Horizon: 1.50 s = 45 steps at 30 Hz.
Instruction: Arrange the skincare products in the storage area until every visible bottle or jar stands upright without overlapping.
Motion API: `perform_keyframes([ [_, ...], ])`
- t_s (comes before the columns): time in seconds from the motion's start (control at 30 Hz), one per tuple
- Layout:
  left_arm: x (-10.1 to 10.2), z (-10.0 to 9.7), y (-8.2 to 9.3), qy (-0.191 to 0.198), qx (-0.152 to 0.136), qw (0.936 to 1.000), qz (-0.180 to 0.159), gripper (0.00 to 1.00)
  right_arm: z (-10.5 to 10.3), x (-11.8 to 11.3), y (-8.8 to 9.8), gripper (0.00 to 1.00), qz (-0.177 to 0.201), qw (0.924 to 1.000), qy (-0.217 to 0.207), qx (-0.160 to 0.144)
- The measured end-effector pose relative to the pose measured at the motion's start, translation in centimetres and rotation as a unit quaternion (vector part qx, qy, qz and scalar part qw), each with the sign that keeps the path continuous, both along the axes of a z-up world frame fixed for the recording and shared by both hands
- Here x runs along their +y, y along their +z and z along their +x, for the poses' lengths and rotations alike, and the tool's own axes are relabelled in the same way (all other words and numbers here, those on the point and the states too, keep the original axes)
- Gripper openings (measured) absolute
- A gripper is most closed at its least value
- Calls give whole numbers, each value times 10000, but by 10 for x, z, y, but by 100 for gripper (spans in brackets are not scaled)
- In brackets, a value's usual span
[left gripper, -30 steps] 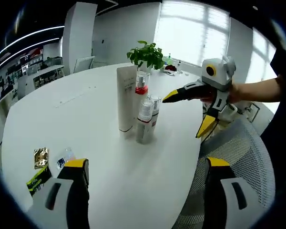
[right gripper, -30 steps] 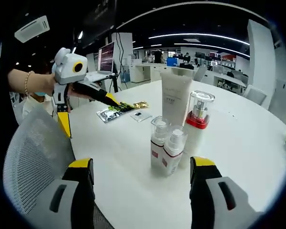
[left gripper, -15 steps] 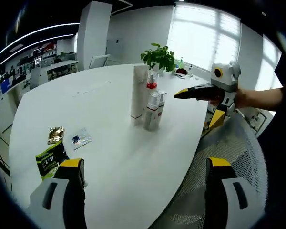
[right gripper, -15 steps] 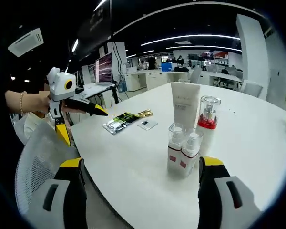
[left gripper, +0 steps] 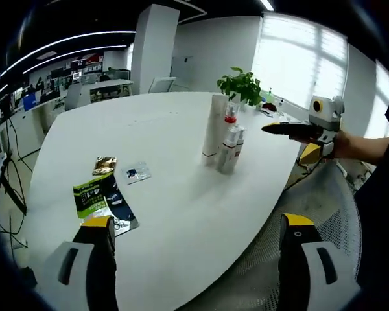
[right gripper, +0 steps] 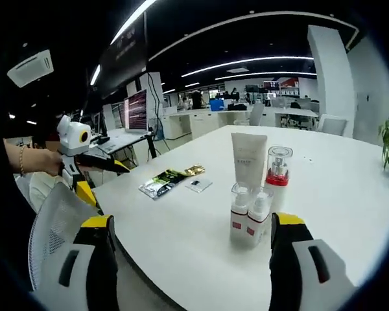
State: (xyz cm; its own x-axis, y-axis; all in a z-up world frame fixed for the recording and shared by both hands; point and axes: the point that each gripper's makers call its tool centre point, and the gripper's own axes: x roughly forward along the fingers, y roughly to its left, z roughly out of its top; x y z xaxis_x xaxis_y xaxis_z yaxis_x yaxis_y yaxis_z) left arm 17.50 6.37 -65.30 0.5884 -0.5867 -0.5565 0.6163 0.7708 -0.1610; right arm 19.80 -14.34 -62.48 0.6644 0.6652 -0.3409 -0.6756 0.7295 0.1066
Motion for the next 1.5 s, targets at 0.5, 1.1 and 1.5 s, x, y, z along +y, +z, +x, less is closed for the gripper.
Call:
perform_keyframes([
  [0.5, 16, -3, -3, 347, -24, 9994, 69, 98, -1, 1, -5, 99, -78, 10000, -53, 21],
  [1.1, 36, 34, -10, 682, -28, 9967, 442, 97, -3, 2, -9, 99, -149, 9998, -69, 116],
  [1.5, 49, 66, -36, 875, 324, 9928, 747, 97, -3, 1, -15, 99, -234, 9994, -118, 226],
])
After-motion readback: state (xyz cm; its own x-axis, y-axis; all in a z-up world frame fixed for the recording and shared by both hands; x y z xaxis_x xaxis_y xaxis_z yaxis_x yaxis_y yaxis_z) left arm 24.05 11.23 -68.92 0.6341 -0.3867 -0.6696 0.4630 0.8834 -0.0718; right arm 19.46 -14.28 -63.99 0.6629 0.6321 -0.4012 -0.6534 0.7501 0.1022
